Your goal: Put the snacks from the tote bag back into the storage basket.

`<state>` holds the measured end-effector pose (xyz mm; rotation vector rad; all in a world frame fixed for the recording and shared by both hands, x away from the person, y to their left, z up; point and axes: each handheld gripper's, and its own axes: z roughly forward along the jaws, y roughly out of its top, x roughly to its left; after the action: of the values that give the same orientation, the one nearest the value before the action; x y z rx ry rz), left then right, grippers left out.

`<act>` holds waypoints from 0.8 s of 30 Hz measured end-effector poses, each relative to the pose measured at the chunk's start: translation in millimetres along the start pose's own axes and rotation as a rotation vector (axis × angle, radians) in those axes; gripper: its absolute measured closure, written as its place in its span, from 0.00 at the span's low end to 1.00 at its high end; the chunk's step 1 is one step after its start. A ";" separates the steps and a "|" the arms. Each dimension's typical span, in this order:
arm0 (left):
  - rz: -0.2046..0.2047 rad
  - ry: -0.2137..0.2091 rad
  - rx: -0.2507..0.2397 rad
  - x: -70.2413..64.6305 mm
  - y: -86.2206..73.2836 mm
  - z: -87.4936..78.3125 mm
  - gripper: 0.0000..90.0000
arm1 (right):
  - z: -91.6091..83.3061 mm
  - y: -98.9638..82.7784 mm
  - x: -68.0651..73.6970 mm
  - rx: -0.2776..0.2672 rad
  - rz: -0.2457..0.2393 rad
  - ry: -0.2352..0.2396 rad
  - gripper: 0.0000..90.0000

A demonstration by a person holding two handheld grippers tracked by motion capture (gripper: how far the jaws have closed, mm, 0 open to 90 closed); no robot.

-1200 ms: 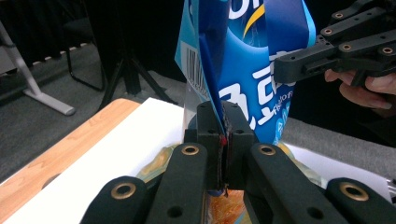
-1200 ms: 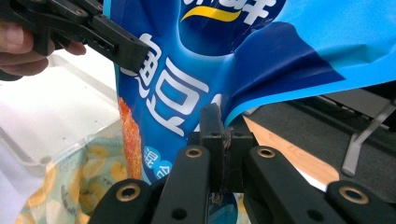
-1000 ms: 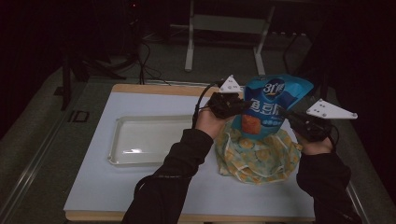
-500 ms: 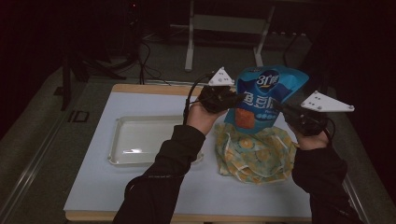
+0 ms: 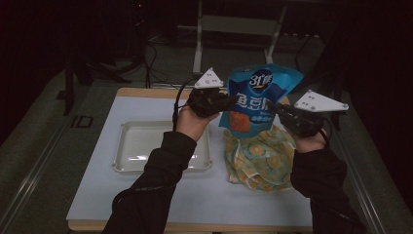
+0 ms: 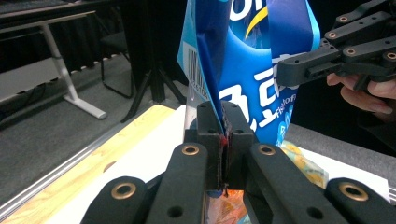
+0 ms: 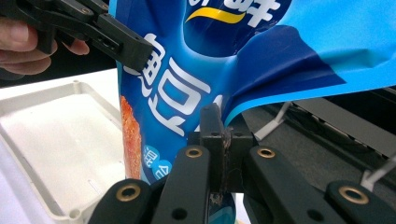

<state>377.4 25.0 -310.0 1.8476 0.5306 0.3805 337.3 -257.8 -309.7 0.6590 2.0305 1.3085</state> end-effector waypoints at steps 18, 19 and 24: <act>-0.037 0.067 -0.004 16.5 -21.2 -54.6 0.99 | 38.0 22.9 36.3 -0.007 -0.040 0.083 1.00; -0.039 0.069 -0.003 17.4 -22.4 -57.9 0.99 | 39.4 23.6 37.6 -0.007 -0.043 0.086 1.00; -0.045 0.083 -0.001 20.6 -27.4 -69.0 0.99 | 48.4 27.1 46.3 -0.010 -0.050 0.103 0.99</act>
<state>355.4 98.8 -313.3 1.8220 0.6275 0.4281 343.3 -185.8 -310.7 0.5432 2.1071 1.3476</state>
